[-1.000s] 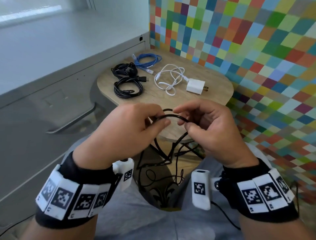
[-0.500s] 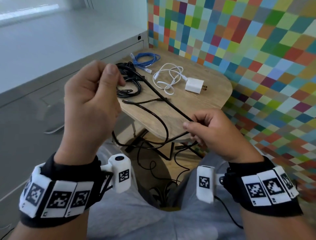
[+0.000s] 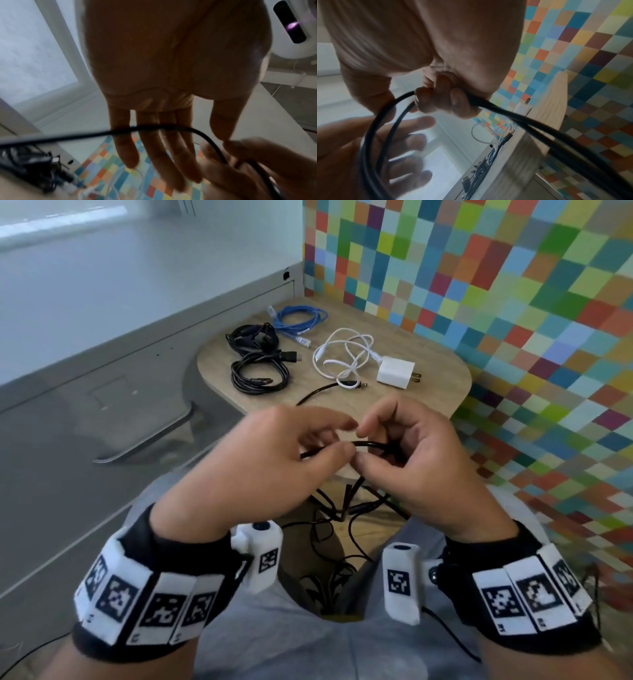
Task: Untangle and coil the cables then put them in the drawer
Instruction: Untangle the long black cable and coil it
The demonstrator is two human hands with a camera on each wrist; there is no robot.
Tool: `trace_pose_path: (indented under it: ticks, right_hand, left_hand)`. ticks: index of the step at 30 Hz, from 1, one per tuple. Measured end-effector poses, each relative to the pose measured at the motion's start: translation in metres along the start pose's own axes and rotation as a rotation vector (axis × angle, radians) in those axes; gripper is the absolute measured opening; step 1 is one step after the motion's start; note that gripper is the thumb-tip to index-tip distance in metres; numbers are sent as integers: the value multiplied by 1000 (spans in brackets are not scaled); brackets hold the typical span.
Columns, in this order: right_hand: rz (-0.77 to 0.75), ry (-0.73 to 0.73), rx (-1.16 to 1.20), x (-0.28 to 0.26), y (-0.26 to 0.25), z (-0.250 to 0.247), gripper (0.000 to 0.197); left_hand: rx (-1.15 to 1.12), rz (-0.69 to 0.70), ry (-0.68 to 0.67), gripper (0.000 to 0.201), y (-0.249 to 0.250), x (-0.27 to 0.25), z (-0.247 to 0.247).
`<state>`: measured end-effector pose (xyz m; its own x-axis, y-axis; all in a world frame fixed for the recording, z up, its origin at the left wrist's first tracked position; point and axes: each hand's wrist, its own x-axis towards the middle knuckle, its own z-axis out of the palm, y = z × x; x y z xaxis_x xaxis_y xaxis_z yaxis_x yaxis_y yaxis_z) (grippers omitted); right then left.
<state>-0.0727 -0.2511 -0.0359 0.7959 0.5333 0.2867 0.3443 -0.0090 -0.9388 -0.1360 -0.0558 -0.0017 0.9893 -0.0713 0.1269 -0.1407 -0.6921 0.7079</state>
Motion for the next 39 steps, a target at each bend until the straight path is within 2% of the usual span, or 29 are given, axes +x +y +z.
trace_pose_path:
  ticks: [1, 3, 5, 8, 10, 13, 15, 17, 20, 24, 27, 32, 35, 39]
  right_hand:
    - [-5, 3, 26, 0, 0, -1, 16]
    - [11, -5, 100, 1, 0, -5, 13]
    - [43, -13, 133, 2, 3, -10, 13]
    - [105, 10, 62, 4, 9, -17, 14]
    - [164, 7, -11, 4, 13, -20, 16]
    - [214, 7, -87, 5, 15, -21, 14]
    - [212, 43, -83, 5, 15, -19, 12]
    - [219, 105, -57, 5, 13, -17, 12]
    - [230, 174, 35, 6, 9, -13, 10]
    - [235, 233, 204, 6, 4, -5, 21]
    - [176, 257, 213, 5, -1, 3, 21]
    - [131, 347, 203, 6, -3, 11, 20]
    - [140, 379, 265, 6, -8, 12, 18]
    - [149, 387, 353, 7, -11, 11, 18]
  left_hand:
    - [-38, 12, -52, 19, 2, 0, 4]
    - [-109, 48, -14, 14, 0, 3, 6]
    - [-197, 63, 132, 15, -5, 6, 4]
    - [-594, 22, 379, 20, -12, 8, -3]
    - [-765, 8, 487, 23, -14, 8, -7]
    - [-767, -19, 587, 26, -16, 8, -11]
    - [-662, -19, 619, 28, -19, 9, -12]
    - [-544, 11, 607, 24, -18, 9, -13]
    - [-399, 33, 540, 30, -16, 7, -10]
    - [-74, -75, 353, 40, -20, 10, 2]
    - [-36, -119, 246, 47, -20, 12, 10]
    - [-23, -86, 64, 50, -18, 10, 14]
    - [-44, -32, -17, 42, -15, 11, 18]
    - [-126, -8, 4, 9, -10, 12, 23]
